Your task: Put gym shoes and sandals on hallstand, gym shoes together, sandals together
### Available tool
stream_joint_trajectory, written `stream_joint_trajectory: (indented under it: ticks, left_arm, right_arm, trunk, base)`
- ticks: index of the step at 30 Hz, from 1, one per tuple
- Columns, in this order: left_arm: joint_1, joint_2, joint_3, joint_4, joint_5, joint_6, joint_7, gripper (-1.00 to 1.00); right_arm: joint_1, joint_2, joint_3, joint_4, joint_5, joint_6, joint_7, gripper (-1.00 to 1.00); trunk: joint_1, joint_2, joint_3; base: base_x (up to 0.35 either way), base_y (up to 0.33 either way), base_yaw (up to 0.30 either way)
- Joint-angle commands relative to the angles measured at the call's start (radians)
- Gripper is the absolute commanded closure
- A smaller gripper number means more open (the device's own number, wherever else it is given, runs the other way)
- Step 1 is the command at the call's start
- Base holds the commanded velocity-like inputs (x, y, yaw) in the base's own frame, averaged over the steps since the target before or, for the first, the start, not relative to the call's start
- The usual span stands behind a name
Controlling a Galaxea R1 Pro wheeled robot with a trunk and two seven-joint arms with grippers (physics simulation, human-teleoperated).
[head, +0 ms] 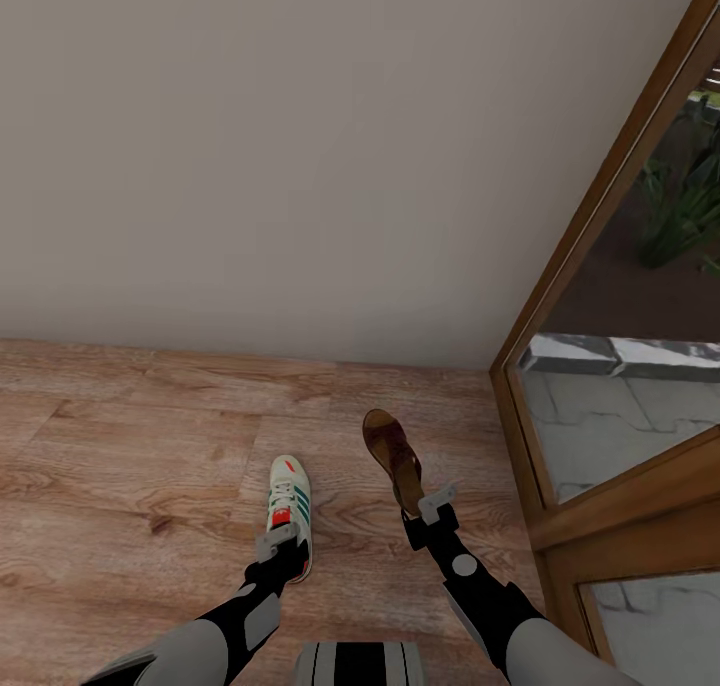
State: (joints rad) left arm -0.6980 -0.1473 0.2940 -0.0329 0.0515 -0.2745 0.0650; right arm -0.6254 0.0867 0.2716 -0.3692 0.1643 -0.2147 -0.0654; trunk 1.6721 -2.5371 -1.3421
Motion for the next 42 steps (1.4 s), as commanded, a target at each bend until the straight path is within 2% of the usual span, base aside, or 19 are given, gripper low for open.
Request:
stream_joint_trajectory:
  ticks: [1, 10, 14, 36, 39, 42]
  left_arm:
    - [0.000, -0.001, -0.003, 0.001, 0.005, -0.003, 0.002, -1.00]
    - [0.000, -0.001, -0.003, 0.001, 0.005, -0.003, 0.002, -1.00]
    - [0.000, -0.002, -0.003, 0.001, 0.005, -0.003, 0.002, -1.00]
    - [0.000, -0.002, -0.003, 0.001, 0.005, -0.003, 0.002, -1.00]
    - [-0.001, -0.002, -0.003, 0.001, 0.005, -0.003, 0.002, -1.00]
    - [0.000, -0.002, -0.003, 0.001, 0.005, -0.003, 0.002, -1.00]
  right_arm:
    - [-0.001, 0.000, 0.003, 0.001, 0.009, -0.002, -0.007, 1.00]
    - [-0.001, 0.000, 0.003, 0.001, 0.009, -0.002, -0.007, 1.00]
    - [-0.001, -0.001, 0.003, 0.001, 0.009, -0.002, -0.007, 1.00]
    - [-0.001, -0.001, 0.002, 0.001, 0.009, -0.002, -0.007, 1.00]
    - [-0.001, -0.001, 0.002, 0.001, 0.009, -0.002, -0.007, 1.00]
    - [-0.001, -0.001, 0.002, 0.001, 0.009, -0.002, -0.007, 1.00]
  trunk:
    - [0.000, 0.000, -0.001]
    - [0.000, 0.000, -0.001]
    - [0.002, -0.001, -0.016]
    - [0.002, -0.001, -0.016]
    - [0.003, -0.002, -0.028]
    - [0.003, -0.002, -0.028]
  base:
    - [0.000, 0.000, 0.000]
    - [0.000, 0.000, 0.000]
    - [0.000, 0.000, 0.000]
    - [0.000, 0.000, 0.000]
    - [0.000, 0.000, 0.000]
    - [0.000, 0.000, 0.000]
